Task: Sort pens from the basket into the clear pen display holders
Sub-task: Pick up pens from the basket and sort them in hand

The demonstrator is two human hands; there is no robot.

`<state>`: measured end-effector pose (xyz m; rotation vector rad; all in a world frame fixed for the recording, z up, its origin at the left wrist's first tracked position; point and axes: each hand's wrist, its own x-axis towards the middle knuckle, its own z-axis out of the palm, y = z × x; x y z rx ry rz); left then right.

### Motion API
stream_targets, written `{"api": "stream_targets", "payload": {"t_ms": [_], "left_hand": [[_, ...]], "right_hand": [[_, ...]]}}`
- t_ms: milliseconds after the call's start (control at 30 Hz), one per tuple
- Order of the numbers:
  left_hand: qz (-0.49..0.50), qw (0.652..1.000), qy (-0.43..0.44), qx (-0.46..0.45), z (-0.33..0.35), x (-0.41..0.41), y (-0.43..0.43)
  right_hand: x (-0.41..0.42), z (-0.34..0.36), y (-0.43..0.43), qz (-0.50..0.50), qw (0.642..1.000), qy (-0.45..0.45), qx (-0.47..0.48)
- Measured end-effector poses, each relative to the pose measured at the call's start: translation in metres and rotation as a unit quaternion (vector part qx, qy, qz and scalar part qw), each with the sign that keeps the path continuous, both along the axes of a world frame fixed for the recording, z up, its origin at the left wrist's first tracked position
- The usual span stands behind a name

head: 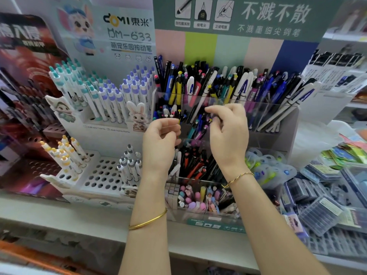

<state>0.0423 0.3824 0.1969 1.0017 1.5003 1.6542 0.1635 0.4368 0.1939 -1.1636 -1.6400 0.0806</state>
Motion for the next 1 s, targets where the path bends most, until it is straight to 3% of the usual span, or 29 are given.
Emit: {"api": "stream_targets", "payload": {"t_ms": [100, 200, 333, 433, 700, 833, 933, 1000], "left_hand": [[0.006, 1.0, -0.027, -0.001, -0.003, 0.003, -0.009], [0.031, 0.998, -0.047, -0.006, -0.011, 0.004, -0.029], [0.121, 0.987, -0.099, -0.027, -0.039, -0.013, -0.077], [0.23, 0.961, -0.12, -0.1, -0.081, -0.03, -0.131], [0.406, 0.848, -0.169, -0.296, -0.2, -0.077, -0.29], [0.405, 0.797, -0.117, -0.433, -0.239, -0.114, -0.335], [0.388, 0.716, -0.067, -0.576, -0.264, -0.145, -0.36], [0.378, 0.683, -0.092, -0.619, -0.279, -0.157, -0.372]], "right_hand": [[0.001, 0.008, -0.018, 0.047, 0.998, 0.047, -0.001], [-0.004, 0.011, -0.04, 0.14, 0.986, -0.002, -0.09], [-0.035, -0.005, -0.079, 0.289, 0.933, -0.078, -0.198], [-0.074, -0.035, -0.119, 0.388, 0.871, -0.133, -0.27], [-0.161, -0.123, -0.251, 0.514, 0.727, -0.251, -0.38], [-0.198, -0.153, -0.282, 0.515, 0.697, -0.282, -0.412], [-0.226, -0.179, -0.298, 0.496, 0.684, -0.298, -0.444], [-0.239, -0.195, -0.308, 0.481, 0.685, -0.291, -0.463]]}}
